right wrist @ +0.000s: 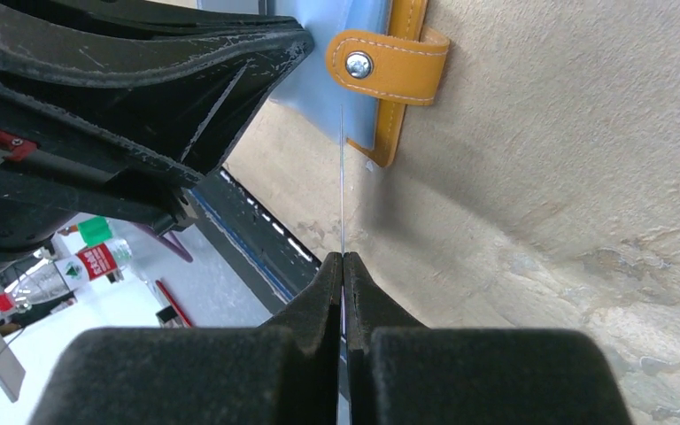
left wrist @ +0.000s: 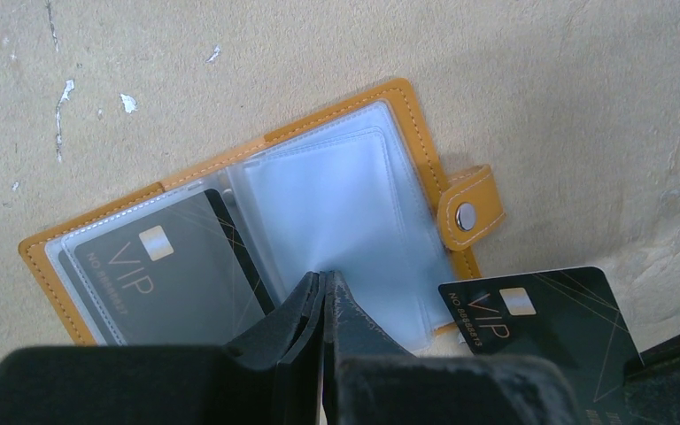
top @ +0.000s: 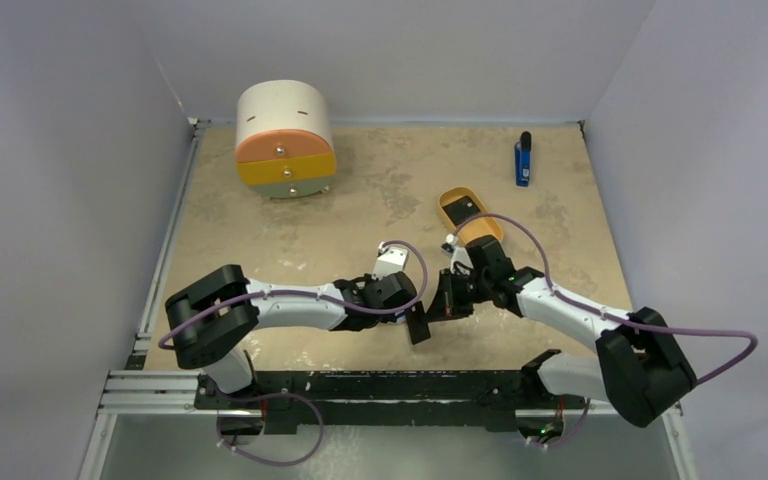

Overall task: Put the credit cards into the card holder
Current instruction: Turn over the card slot in the card holder.

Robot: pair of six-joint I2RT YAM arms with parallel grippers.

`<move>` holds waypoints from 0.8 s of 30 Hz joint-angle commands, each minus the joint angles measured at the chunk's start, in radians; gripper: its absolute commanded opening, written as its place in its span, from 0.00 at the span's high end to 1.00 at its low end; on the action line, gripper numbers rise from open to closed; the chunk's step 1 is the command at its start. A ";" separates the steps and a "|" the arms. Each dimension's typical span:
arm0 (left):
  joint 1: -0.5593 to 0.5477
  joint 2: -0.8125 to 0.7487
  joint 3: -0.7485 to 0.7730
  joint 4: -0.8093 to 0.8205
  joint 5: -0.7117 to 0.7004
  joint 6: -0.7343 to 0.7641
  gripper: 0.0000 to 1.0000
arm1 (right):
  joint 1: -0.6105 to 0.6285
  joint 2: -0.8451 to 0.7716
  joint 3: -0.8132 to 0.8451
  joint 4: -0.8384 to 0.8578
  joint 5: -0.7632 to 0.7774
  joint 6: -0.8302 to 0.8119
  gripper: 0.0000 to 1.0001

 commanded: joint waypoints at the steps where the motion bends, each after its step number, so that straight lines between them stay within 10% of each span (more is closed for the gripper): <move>1: -0.004 -0.026 -0.014 -0.027 0.002 -0.012 1.00 | 0.006 0.025 0.033 0.046 -0.035 0.002 1.00; 24: -0.004 -0.032 -0.025 -0.024 0.001 -0.018 1.00 | 0.006 0.048 0.040 0.078 -0.037 0.016 1.00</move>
